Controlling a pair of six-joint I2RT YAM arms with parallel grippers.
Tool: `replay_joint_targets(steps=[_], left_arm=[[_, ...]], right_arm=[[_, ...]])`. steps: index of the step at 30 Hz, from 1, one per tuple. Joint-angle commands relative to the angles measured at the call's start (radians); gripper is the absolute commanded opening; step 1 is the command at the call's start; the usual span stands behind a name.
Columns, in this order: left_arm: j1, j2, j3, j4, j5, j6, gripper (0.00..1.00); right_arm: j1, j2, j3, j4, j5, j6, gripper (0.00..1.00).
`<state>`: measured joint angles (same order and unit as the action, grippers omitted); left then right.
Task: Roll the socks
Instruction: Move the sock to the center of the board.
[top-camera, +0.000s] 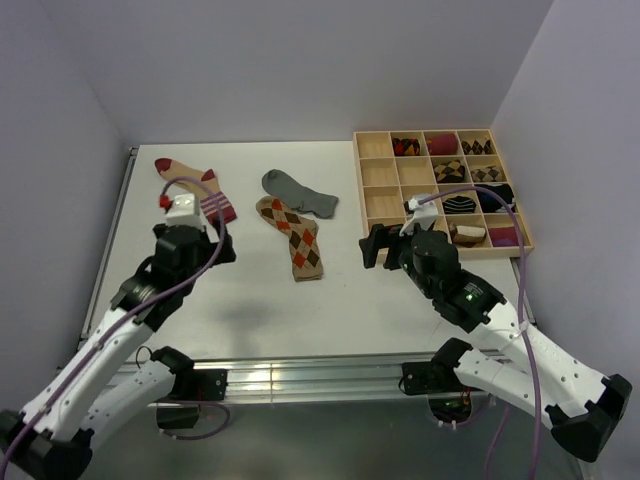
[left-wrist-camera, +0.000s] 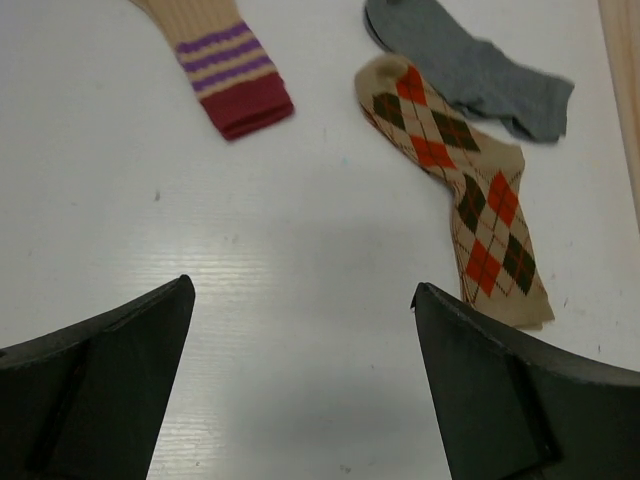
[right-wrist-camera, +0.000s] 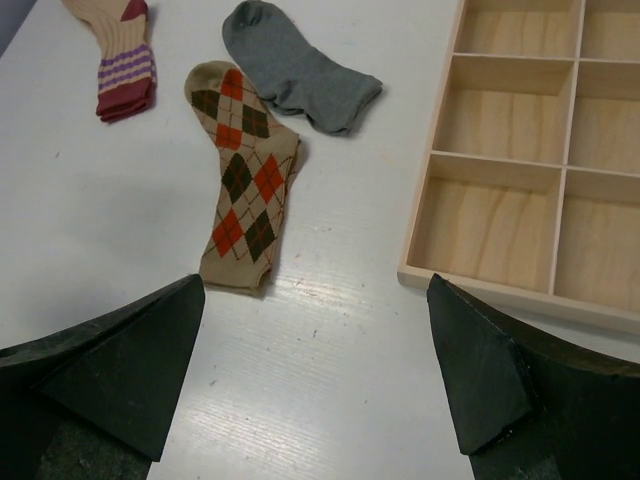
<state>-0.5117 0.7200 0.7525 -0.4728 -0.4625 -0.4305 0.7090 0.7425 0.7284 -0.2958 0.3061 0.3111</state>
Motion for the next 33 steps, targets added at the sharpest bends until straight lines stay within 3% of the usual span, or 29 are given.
replay_joint_targets(steps=[1,9,13,25,33], left_arm=[[-0.002,0.172,0.102,0.04,0.198,0.105,0.98],[-0.143,0.504,0.202,0.201,0.308,0.072,0.91],[-0.197,0.706,0.281,0.276,0.286,0.062,0.88],[-0.194,1.151,0.519,0.411,0.311,0.075,0.77],[-0.149,1.237,0.507,0.388,0.243,-0.089,0.67]], right_arm=[[0.0,0.004,0.022,0.047,0.005,0.052,1.0],[-0.058,0.003,-0.04,0.049,-0.019,0.115,1.0],[-0.086,-0.014,-0.063,0.057,-0.073,0.123,1.0],[-0.108,-0.098,-0.112,0.018,-0.087,0.123,0.98],[-0.108,-0.132,-0.119,0.003,-0.087,0.108,0.97]])
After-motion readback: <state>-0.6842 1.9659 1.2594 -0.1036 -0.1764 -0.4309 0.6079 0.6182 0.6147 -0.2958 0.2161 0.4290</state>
